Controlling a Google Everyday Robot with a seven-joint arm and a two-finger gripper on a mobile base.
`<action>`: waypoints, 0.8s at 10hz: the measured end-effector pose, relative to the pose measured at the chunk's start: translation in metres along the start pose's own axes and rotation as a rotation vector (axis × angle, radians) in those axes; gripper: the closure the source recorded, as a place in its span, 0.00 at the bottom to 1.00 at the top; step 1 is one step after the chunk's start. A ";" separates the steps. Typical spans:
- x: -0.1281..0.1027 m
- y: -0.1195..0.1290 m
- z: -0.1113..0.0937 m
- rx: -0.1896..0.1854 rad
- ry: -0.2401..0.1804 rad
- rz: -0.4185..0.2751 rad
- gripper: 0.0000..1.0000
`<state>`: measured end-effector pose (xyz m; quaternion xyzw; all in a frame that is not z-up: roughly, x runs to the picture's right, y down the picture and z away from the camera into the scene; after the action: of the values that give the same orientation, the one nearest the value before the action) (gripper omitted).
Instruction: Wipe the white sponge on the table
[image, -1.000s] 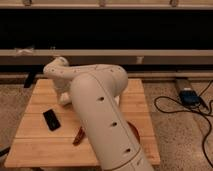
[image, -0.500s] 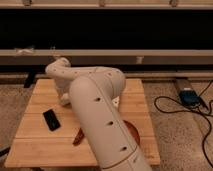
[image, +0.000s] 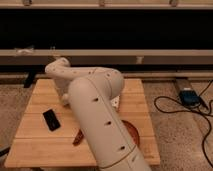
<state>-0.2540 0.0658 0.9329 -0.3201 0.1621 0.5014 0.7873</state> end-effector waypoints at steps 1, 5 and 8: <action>0.004 0.000 -0.002 -0.002 0.011 -0.003 0.99; 0.024 0.002 -0.005 0.019 0.069 -0.030 1.00; 0.044 0.004 -0.003 0.077 0.101 -0.074 1.00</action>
<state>-0.2379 0.0949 0.9038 -0.3204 0.2087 0.4484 0.8079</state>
